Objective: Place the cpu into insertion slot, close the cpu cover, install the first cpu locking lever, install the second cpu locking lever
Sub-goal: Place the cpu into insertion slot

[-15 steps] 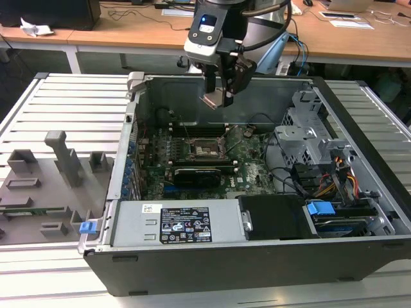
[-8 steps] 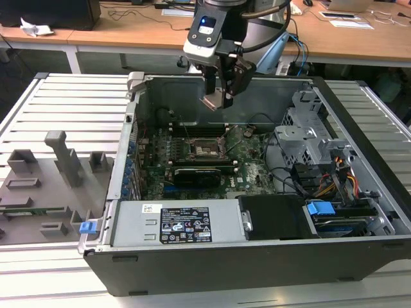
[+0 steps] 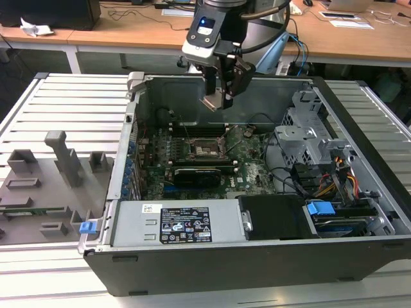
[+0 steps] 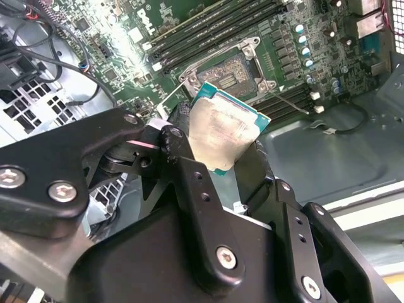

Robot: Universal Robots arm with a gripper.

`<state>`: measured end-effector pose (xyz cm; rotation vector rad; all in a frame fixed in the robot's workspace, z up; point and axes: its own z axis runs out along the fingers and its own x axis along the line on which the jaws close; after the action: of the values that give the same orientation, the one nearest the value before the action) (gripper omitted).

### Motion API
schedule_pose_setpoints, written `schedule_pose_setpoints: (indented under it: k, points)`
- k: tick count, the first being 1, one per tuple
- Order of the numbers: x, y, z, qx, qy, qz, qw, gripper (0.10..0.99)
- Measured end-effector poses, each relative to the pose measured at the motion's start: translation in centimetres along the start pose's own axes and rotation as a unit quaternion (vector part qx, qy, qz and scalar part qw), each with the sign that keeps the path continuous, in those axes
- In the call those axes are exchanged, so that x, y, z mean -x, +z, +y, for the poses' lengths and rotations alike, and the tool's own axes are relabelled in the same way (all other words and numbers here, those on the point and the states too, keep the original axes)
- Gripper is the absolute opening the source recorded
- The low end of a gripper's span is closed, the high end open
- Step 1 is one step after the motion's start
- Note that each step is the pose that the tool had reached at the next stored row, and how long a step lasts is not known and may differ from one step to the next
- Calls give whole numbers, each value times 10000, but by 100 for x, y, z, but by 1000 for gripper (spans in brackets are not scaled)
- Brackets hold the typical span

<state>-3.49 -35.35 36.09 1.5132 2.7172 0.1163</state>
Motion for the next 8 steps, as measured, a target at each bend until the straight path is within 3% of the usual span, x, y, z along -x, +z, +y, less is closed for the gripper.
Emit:
schedule_pose_setpoints:
  k: [8]
  points:
    - [0,6,0,3,304,-25,9995,525]
